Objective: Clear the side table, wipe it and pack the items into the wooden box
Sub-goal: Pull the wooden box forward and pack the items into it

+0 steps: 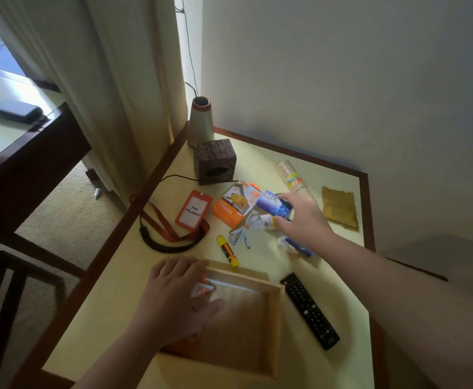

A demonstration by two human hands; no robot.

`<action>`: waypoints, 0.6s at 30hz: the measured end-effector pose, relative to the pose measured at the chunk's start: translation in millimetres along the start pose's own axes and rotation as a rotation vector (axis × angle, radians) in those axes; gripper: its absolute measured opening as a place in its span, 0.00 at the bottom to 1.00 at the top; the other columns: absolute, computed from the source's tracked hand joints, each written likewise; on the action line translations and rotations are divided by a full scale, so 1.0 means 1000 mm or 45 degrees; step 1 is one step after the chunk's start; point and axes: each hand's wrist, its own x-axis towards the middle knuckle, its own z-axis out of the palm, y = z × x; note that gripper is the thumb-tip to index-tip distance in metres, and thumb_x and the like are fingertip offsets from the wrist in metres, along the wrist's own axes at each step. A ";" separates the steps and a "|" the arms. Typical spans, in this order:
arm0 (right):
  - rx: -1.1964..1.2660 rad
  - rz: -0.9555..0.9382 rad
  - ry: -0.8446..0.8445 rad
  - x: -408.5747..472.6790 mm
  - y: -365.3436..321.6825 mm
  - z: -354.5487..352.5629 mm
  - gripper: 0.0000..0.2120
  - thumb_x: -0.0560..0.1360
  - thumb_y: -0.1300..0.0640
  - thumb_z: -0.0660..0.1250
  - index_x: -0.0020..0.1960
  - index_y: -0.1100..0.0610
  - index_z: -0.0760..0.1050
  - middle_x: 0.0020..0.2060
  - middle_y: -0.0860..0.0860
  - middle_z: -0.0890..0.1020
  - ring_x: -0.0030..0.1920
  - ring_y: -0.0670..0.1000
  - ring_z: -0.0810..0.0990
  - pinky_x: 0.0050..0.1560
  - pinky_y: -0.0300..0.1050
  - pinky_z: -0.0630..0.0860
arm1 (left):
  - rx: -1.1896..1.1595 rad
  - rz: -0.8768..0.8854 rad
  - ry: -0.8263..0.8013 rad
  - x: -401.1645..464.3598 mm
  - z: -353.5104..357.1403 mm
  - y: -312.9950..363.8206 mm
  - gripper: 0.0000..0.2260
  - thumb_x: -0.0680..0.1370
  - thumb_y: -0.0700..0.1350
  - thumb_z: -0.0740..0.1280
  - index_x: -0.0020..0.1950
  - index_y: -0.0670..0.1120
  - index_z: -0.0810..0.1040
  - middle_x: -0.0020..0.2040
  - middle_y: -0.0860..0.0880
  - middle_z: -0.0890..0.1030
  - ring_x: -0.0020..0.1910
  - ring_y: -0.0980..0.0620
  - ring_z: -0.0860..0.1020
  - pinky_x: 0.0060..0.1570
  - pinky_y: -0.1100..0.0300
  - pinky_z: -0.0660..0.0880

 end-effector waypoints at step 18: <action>-0.227 0.130 -0.374 -0.076 0.048 0.045 0.25 0.72 0.49 0.74 0.68 0.44 0.74 0.56 0.47 0.78 0.58 0.50 0.74 0.54 0.46 0.75 | 0.009 -0.013 -0.029 0.000 -0.001 0.001 0.39 0.72 0.79 0.59 0.74 0.57 0.74 0.69 0.57 0.75 0.72 0.50 0.70 0.76 0.47 0.62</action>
